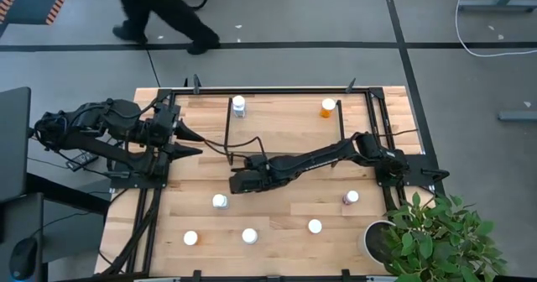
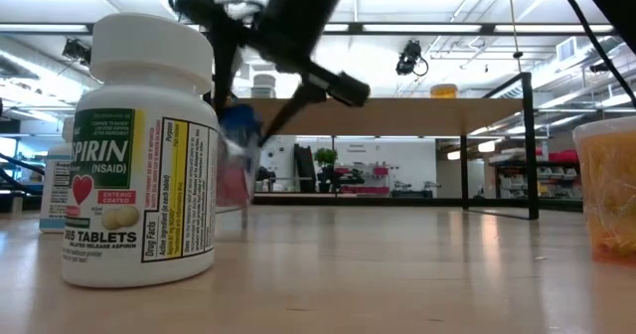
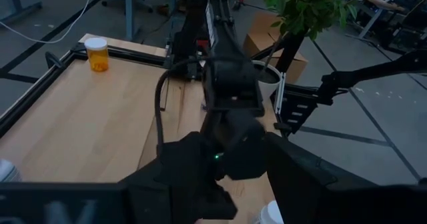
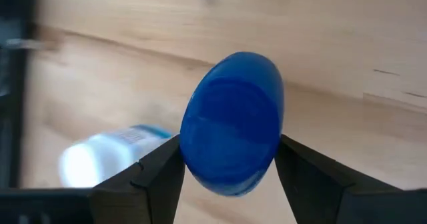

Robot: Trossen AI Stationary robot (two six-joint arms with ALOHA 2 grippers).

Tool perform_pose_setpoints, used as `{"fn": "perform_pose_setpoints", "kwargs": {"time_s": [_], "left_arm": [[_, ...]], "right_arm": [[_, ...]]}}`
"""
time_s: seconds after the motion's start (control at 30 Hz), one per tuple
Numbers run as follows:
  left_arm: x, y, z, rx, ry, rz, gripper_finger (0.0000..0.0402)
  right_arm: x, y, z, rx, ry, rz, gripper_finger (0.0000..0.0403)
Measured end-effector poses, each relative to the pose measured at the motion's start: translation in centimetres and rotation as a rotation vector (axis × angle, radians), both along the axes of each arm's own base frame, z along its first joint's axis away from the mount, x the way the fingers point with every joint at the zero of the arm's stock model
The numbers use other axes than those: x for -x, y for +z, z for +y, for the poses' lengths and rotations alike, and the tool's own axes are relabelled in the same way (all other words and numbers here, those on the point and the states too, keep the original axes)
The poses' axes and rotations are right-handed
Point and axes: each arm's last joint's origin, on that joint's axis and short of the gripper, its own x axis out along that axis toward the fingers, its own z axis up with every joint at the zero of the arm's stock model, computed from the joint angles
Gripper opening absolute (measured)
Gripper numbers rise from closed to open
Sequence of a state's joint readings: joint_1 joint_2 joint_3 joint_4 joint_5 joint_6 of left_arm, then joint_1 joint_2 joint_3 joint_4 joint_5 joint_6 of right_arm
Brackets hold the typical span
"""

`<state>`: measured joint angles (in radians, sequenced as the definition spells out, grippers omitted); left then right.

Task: Pick and place medicine bottles onto shelf by color
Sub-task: Put the blue pill bottle on the shelf

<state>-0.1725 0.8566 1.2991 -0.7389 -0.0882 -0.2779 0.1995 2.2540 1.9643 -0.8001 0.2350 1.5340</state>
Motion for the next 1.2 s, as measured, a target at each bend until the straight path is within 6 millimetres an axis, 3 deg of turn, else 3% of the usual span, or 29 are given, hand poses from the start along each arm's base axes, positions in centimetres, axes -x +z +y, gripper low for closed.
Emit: {"fn": "perform_pose_setpoints", "kwargs": {"time_s": [0.27,0.4,0.57,0.77,1.07,1.2], "left_arm": [[0.0,0.0,0.0,0.003,0.001,0.000,0.0173],[0.0,0.0,0.0,0.003,0.001,0.000,0.0172],[0.0,0.0,0.0,0.004,0.002,0.000,0.0173],[0.0,0.0,0.0,0.005,0.002,0.000,0.0172],[0.1,-0.2,0.0,0.003,0.002,0.020,0.0173],[0.3,-0.2,0.0,0.003,0.002,0.025,0.0172]], "right_arm": [[-0.4,6.3,0.3,0.035,0.093,-0.083,0.0231],[0.6,10.1,-0.2,0.044,0.105,-0.081,0.0231],[2.4,12.4,-1.6,0.041,0.091,-0.057,0.0231],[3.4,13.5,-4.5,0.111,0.082,-0.005,0.0231],[3.3,13.5,-11.1,0.208,0.032,0.049,0.0231],[4.3,13.6,-13.6,0.249,0.010,0.121,0.0231]]}}
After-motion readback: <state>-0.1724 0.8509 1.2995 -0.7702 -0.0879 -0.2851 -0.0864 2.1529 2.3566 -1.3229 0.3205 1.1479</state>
